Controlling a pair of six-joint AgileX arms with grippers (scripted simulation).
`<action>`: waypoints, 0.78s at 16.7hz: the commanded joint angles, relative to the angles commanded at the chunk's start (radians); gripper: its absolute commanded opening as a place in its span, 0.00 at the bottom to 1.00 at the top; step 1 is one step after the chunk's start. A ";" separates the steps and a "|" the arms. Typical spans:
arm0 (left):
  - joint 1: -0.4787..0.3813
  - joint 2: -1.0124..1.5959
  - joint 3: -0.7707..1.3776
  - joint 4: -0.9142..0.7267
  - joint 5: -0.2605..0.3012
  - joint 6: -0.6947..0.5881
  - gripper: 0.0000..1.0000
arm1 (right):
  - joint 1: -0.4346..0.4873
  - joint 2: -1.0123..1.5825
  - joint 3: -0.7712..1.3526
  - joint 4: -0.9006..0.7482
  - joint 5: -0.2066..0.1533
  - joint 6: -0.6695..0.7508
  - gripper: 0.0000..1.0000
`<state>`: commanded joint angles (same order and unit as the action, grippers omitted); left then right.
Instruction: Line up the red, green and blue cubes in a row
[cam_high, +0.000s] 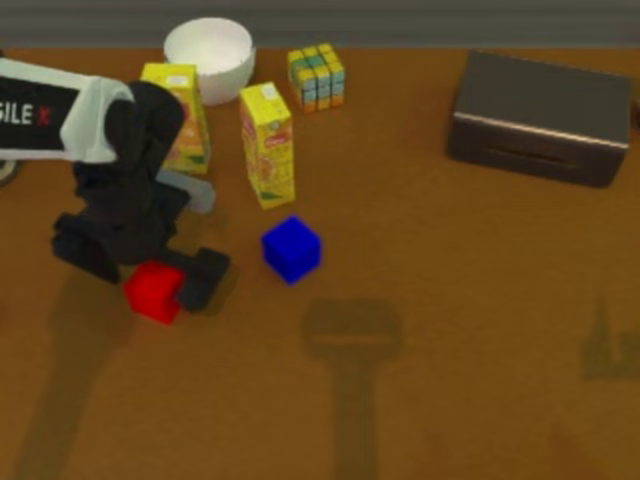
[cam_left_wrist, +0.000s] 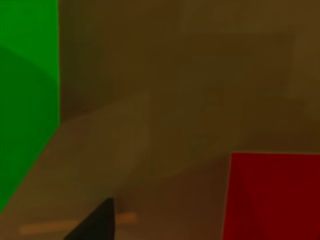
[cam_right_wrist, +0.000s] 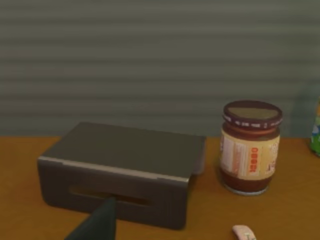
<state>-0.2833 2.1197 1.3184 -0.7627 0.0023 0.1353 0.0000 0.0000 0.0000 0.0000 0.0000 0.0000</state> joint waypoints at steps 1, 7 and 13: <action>0.000 0.012 -0.012 0.020 0.000 0.000 1.00 | 0.000 0.000 0.000 0.000 0.000 0.000 1.00; 0.000 0.019 -0.019 0.031 0.000 0.000 0.85 | 0.000 0.000 0.000 0.000 0.000 0.000 1.00; 0.000 0.019 -0.019 0.031 0.000 0.000 0.40 | 0.000 0.000 0.000 0.000 0.000 0.000 1.00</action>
<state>-0.2834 2.1383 1.2995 -0.7320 0.0025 0.1354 0.0000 0.0000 0.0000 0.0000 0.0000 0.0000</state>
